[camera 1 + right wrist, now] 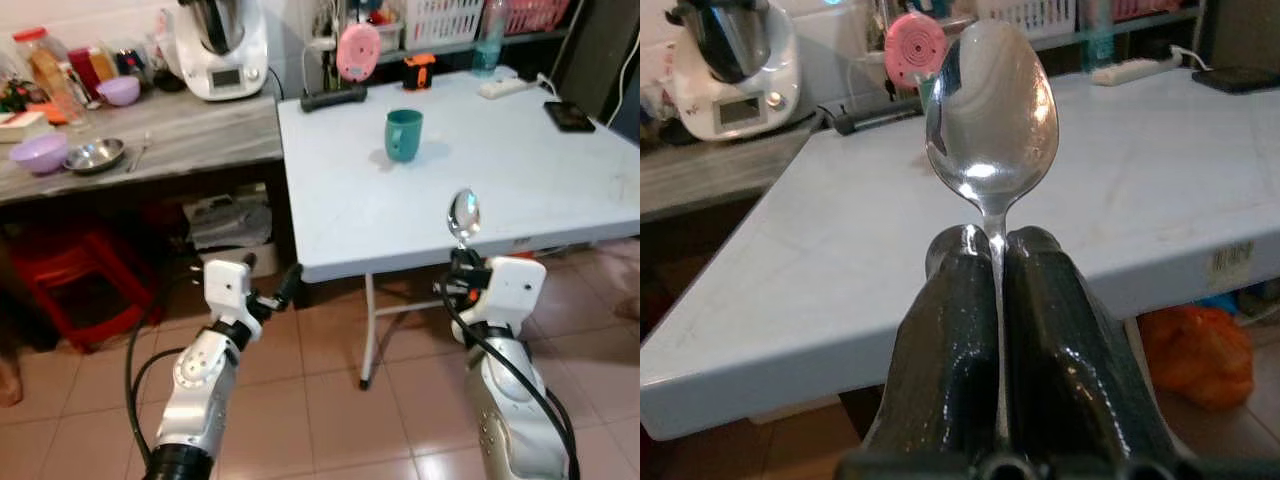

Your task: Setting the table

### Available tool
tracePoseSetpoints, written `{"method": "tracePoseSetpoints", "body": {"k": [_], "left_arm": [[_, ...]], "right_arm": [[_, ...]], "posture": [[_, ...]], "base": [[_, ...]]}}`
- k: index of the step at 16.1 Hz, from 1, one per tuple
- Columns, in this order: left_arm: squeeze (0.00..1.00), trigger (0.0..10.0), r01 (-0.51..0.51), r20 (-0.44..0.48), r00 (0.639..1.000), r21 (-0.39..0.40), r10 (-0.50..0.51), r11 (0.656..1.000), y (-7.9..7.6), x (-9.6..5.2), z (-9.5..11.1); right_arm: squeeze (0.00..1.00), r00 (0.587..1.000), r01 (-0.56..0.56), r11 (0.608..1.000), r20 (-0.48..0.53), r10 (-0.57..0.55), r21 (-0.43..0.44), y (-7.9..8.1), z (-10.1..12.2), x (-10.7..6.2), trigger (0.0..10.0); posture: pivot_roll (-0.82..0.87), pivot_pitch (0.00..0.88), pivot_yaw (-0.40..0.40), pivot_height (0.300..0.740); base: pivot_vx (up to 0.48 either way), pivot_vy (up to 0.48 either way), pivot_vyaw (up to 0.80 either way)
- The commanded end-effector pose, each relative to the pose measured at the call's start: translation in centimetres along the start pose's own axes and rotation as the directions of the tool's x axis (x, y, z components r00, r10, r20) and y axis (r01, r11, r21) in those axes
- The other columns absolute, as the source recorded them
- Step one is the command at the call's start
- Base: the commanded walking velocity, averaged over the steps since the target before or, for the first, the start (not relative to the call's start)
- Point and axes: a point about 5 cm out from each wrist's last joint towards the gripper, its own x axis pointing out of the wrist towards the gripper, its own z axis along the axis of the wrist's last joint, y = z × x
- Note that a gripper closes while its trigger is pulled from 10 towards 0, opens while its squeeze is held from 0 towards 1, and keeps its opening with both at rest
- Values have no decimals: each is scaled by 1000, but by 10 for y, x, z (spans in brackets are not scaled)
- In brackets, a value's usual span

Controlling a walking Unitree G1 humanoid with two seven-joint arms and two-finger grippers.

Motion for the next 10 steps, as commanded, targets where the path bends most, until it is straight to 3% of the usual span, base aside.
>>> {"method": "tracePoseSetpoints", "body": {"k": [1, 10], "left_arm": [[0, 10000, -14, 1, 1000, 21, 14, 1000, 3, 0, 2], [0, 10000, -53, -2, 999, 22, 53, 998, 8, 1, 3]], "right_arm": [[0, 1000, -6, 1000, 7, 6, 0, 2, 1, 0, 10000], [0, 1000, -14, 1000, 13, 14, 9, 3, 1, 3, 10000]], "posture": [[-162, 12, 128, 740], [-155, 3, 127, 740]], "base": [[0, 371, 0], [0, 429, 0]]}}
